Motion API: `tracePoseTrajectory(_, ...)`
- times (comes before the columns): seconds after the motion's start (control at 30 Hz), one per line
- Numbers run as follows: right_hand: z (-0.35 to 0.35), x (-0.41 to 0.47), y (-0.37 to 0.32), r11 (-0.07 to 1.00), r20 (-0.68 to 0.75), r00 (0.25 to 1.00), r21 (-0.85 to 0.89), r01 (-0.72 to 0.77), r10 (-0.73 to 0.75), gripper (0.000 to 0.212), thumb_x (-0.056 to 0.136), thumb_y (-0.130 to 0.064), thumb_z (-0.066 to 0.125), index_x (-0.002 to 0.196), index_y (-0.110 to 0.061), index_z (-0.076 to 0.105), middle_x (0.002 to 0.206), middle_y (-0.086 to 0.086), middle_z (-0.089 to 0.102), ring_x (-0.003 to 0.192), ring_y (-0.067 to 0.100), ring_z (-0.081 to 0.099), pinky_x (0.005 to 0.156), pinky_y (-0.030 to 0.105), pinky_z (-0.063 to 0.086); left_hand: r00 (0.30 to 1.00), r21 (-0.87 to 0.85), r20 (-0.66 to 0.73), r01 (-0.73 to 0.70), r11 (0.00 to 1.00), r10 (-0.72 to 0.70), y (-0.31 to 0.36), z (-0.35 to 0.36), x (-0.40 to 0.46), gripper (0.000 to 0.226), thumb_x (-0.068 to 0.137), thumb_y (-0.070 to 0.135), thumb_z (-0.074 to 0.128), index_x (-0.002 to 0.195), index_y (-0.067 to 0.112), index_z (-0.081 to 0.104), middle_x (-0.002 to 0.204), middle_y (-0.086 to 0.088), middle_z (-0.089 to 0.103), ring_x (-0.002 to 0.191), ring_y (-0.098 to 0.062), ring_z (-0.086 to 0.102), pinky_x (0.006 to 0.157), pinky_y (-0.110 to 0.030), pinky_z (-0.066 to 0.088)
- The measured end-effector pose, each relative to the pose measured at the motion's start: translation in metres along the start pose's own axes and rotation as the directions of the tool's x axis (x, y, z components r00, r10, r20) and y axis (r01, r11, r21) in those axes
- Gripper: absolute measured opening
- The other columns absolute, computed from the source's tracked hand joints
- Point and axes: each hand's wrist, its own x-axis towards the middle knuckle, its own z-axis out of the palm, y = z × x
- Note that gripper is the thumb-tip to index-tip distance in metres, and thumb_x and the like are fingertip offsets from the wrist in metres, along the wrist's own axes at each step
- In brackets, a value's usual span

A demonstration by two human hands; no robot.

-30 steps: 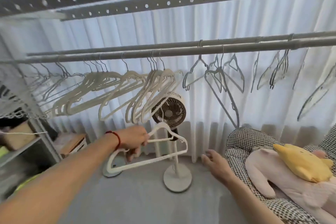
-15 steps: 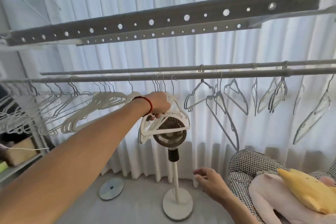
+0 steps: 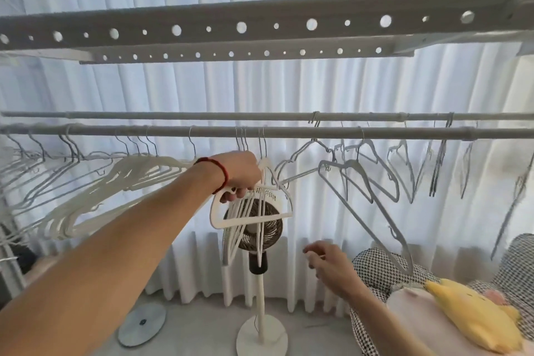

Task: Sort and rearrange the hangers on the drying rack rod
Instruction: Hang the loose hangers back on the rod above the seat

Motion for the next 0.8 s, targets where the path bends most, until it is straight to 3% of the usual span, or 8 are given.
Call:
tracePoseTrajectory(0.07,0.002,0.020,-0.016,0.999,-0.117,0.993,0.029,-0.014,0.017,0.020,0.098,-0.021,0.057,0.109,-0.019,0.074,0.094,-0.006,0.073,0.092,0.015,0.069,0.089,0.042,0.058,1.000,0.018,-0.023,-0.017,1.000,0.018,-0.009,-0.003,0.006,0.025,0.097,0.004,0.035,0.098,-0.003,0.060,0.068,-0.017,0.060,0.037,-0.021,0.045,0.044,-0.028,0.043)
tracePoseTrajectory(0.17,-0.002,0.049,-0.048,0.998,-0.294,0.956,0.066,0.002,0.017,0.020,0.099,-0.024,0.054,0.106,-0.019,0.072,0.093,-0.004,0.072,0.089,0.018,0.066,0.079,0.035,0.052,1.000,0.041,0.024,-0.009,0.999,0.008,-0.020,-0.004,0.013,0.023,0.099,0.006,0.037,0.099,-0.002,0.059,0.067,-0.016,0.058,0.040,-0.021,0.047,0.043,-0.028,0.044)
tracePoseTrajectory(0.3,-0.015,0.102,-0.077,0.980,-0.245,0.965,0.194,-0.049,0.097,0.027,0.092,-0.044,0.053,0.079,-0.021,0.050,0.079,-0.004,0.051,0.078,0.020,0.047,0.066,0.032,0.039,0.999,0.098,0.043,0.013,0.995,-0.018,-0.022,0.003,0.014,0.016,0.101,0.009,0.037,0.109,0.004,0.050,0.070,-0.015,0.061,0.032,-0.017,0.049,0.038,-0.025,0.045)
tracePoseTrajectory(0.43,-0.024,0.156,-0.086,0.852,-0.047,0.947,0.452,-0.263,0.317,0.097,0.073,-0.076,0.061,0.140,-0.006,0.049,0.128,0.012,0.054,0.119,0.033,0.054,0.101,0.046,0.047,0.999,0.242,0.010,0.030,0.970,-0.033,-0.017,0.011,0.012,0.044,0.099,0.012,0.036,0.142,0.002,0.037,0.070,-0.013,0.065,0.027,-0.016,0.053,0.037,-0.025,0.046)
tracePoseTrajectory(0.5,-0.024,0.177,-0.091,0.803,0.043,0.940,0.507,-0.314,0.340,0.116,0.068,-0.080,0.066,0.155,-0.011,0.034,0.148,0.011,0.045,0.126,0.036,0.052,0.091,0.044,0.043,0.999,0.289,0.007,0.042,0.956,-0.046,-0.014,0.012,0.010,0.044,0.098,0.013,0.038,0.140,0.000,0.038,0.075,-0.015,0.065,0.030,-0.017,0.056,0.040,-0.026,0.049)
tracePoseTrajectory(0.57,-0.024,0.193,-0.097,0.790,0.103,0.932,0.502,-0.351,0.348,0.130,0.059,-0.087,0.067,0.159,-0.013,0.029,0.145,0.011,0.046,0.111,0.034,0.058,0.080,0.042,0.043,0.998,0.311,0.006,0.063,0.948,-0.068,-0.012,0.011,0.010,0.037,0.099,0.014,0.038,0.134,0.001,0.043,0.080,-0.017,0.065,0.033,-0.020,0.058,0.041,-0.028,0.051)
tracePoseTrajectory(0.7,-0.018,0.226,-0.106,0.805,0.201,0.915,0.436,-0.403,0.349,0.131,0.048,-0.090,0.068,0.151,-0.015,0.040,0.141,0.023,0.054,0.114,0.042,0.063,0.080,0.052,0.047,0.995,0.275,0.011,0.096,0.957,-0.103,-0.013,0.007,0.010,0.018,0.097,0.013,0.039,0.102,0.005,0.054,0.067,-0.012,0.068,0.039,-0.028,0.059,0.048,-0.034,0.054)
tracePoseTrajectory(0.8,-0.010,0.244,-0.112,0.819,0.146,0.935,0.453,-0.353,0.322,0.097,0.062,-0.068,0.077,0.136,-0.011,0.053,0.120,0.017,0.065,0.094,0.031,0.072,0.062,0.042,0.050,0.990,0.252,-0.013,0.138,0.958,-0.139,-0.011,0.006,0.009,0.014,0.096,0.016,0.041,0.093,0.013,0.054,0.064,-0.010,0.066,0.032,-0.021,0.053,0.047,-0.030,0.050)
